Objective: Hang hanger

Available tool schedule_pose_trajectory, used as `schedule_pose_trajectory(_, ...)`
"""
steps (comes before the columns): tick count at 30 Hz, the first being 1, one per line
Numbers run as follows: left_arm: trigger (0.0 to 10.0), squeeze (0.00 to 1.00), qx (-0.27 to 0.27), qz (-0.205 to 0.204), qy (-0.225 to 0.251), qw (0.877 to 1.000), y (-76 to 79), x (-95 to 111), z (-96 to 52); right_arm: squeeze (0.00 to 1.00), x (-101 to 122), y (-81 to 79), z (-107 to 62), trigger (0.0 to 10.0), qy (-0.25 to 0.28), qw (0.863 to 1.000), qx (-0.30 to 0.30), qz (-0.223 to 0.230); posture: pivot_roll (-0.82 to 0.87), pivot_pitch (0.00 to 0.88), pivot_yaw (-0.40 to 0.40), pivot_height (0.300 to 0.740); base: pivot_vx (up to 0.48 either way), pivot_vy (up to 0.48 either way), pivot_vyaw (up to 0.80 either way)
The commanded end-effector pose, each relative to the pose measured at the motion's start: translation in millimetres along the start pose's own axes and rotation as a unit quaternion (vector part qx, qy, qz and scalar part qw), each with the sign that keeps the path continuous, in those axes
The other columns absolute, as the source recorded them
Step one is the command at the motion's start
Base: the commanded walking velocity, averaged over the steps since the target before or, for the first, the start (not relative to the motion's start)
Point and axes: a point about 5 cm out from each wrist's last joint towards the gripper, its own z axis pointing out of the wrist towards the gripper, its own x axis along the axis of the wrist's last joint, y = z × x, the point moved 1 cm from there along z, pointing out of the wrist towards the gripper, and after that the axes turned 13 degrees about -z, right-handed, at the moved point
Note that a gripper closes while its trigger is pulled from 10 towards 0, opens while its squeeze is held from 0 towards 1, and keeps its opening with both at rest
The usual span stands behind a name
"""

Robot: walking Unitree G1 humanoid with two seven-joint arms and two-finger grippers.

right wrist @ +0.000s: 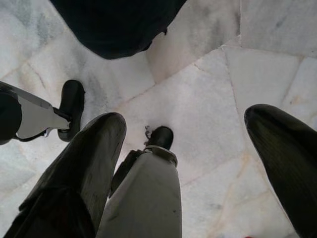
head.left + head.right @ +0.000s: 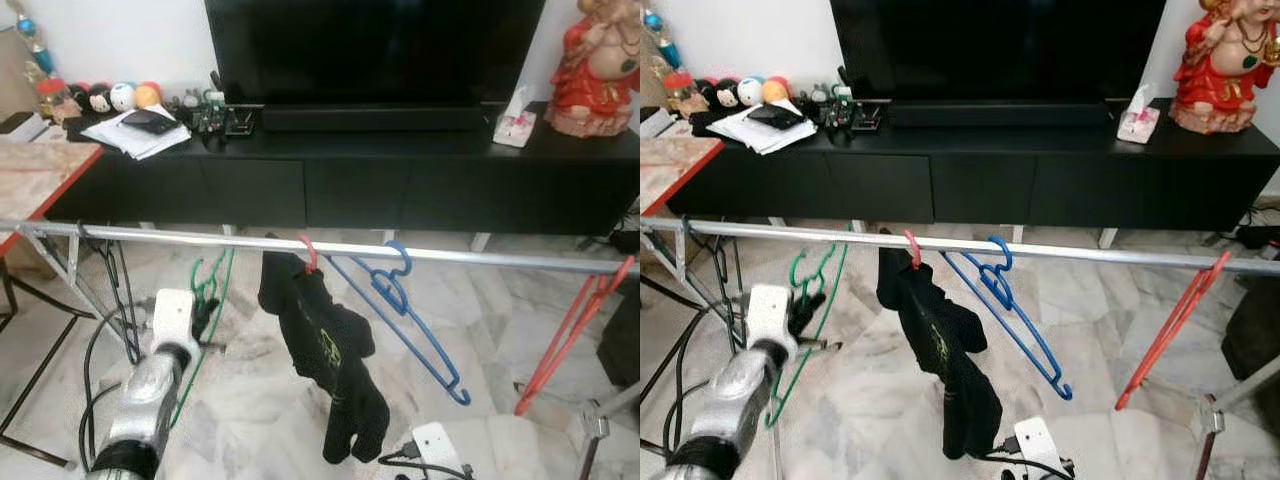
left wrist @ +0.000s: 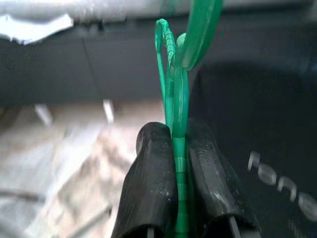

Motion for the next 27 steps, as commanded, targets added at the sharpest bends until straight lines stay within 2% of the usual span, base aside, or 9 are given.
schedule_pose_trajectory(1, 10.0, 0.00, 0.009, -0.003, -0.006, 1.000, -1.7, -2.5, 0.5, 0.00, 1.1, -0.4, 0.1, 10.0, 0.002, 1.000, -0.002, 0.000, -0.04, 0.000, 0.051, 0.740, 0.000, 0.000, 0.00)
schedule_pose_trajectory(7, 10.0, 0.00, 0.032, -0.004, -0.003, 0.999, -5.3, 1.4, 5.0, 0.00, 0.9, -0.1, 0.1, 10.0, 0.001, 1.000, -0.002, -0.001, -0.04, 0.000, 0.051, 0.740, 0.000, 0.000, 0.00)
schedule_pose_trajectory(15, 10.0, 0.00, 0.041, -0.003, -0.015, 0.999, -10.2, -5.8, 2.2, 0.00, 0.9, -0.1, 0.1, 10.0, 0.001, 1.000, -0.002, -0.001, -0.05, 0.000, 0.056, 0.740, 0.000, 0.000, 0.00)
schedule_pose_trajectory(18, 10.0, 0.00, 0.055, 0.021, -0.020, 0.998, -16.3, -20.8, -14.2, 0.00, 0.5, -0.2, 0.1, 10.0, 0.001, 1.000, -0.004, 0.002, -0.05, 0.000, 0.056, 0.740, 0.000, 0.000, 0.00)
schedule_pose_trajectory(19, 10.0, 0.00, 0.055, 0.021, -0.020, 0.998, -16.3, -20.8, -14.2, 0.00, 0.5, -0.2, 0.1, 10.0, 0.001, 1.000, -0.004, 0.002, -0.05, 0.000, 0.056, 0.740, 0.000, 0.000, 0.00)
schedule_pose_trajectory(23, 10.0, 0.00, 0.078, 0.041, -0.062, 0.994, -26.4, -59.2, -56.0, 0.00, 0.0, 0.3, 0.0, 10.0, 0.000, 1.000, -0.005, 0.000, -0.03, 0.000, 0.050, 0.740, 0.000, 0.000, 0.00)
schedule_pose_trajectory(24, 10.0, 0.00, 0.078, 0.041, -0.062, 0.994, -26.4, -59.2, -56.0, 0.00, 0.0, 0.3, 0.0, 10.0, 0.000, 1.000, -0.005, 0.000, -0.03, 0.000, 0.050, 0.740, 0.000, 0.000, 0.00)
schedule_pose_trajectory(25, 10.0, 0.00, 0.089, 0.040, -0.098, 0.990, -29.7, -79.6, -75.0, 0.00, -0.2, 0.3, 0.0, 10.0, -0.001, 1.000, -0.004, -0.002, -0.03, 0.000, 0.050, 0.740, 0.000, 0.000, 0.00)
schedule_pose_trajectory(27, 10.0, 0.00, 0.093, 0.036, -0.114, 0.988, -30.7, -87.5, -81.4, 0.00, -0.2, 0.3, 0.0, 10.0, -0.001, 1.000, -0.004, -0.003, -0.03, 0.000, 0.050, 0.740, 0.000, 0.000, 0.00)
